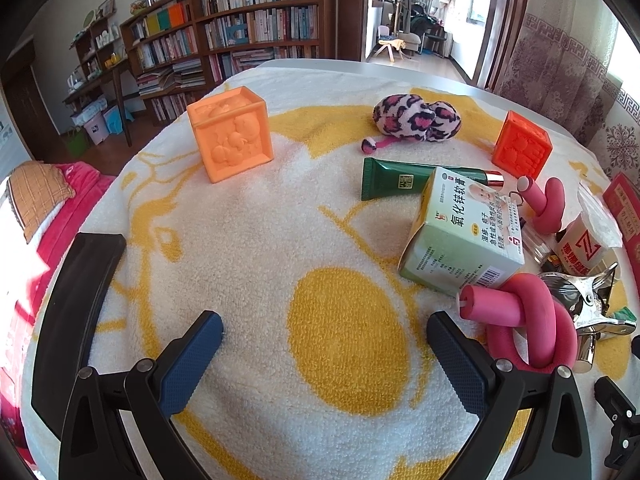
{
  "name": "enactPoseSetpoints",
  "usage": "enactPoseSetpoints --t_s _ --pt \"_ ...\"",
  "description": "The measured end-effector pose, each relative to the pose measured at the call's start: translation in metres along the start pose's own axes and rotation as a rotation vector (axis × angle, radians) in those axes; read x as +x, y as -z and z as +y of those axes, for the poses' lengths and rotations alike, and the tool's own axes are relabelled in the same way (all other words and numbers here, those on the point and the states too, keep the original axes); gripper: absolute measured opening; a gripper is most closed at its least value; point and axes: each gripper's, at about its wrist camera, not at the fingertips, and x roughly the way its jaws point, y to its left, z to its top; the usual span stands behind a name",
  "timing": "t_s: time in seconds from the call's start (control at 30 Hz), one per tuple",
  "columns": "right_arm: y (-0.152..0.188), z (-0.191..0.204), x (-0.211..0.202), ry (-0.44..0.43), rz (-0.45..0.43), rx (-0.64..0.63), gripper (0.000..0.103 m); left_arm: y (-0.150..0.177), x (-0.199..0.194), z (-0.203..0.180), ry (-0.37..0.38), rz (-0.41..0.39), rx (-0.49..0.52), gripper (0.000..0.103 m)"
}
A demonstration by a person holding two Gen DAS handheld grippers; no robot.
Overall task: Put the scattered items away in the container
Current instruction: 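Lower the left gripper onto the large orange cube and close it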
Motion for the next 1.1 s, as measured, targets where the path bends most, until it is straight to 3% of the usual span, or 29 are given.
enactPoseSetpoints --t_s 0.23,0.47,0.9,1.1 --pt "0.000 -0.001 0.000 -0.001 0.000 0.005 0.103 -0.022 -0.023 0.034 -0.038 -0.073 -0.011 0.103" --pt "-0.001 -0.001 0.000 0.000 -0.001 0.011 0.103 -0.060 -0.020 0.079 -0.080 -0.086 -0.151 0.103" --pt "-0.001 -0.002 0.000 -0.002 -0.002 0.012 0.103 -0.127 0.043 0.073 -0.112 -0.045 -0.233 0.103" --pt "0.000 -0.002 0.000 -0.001 -0.001 0.011 0.103 -0.143 0.068 0.071 -0.132 -0.016 -0.256 0.103"
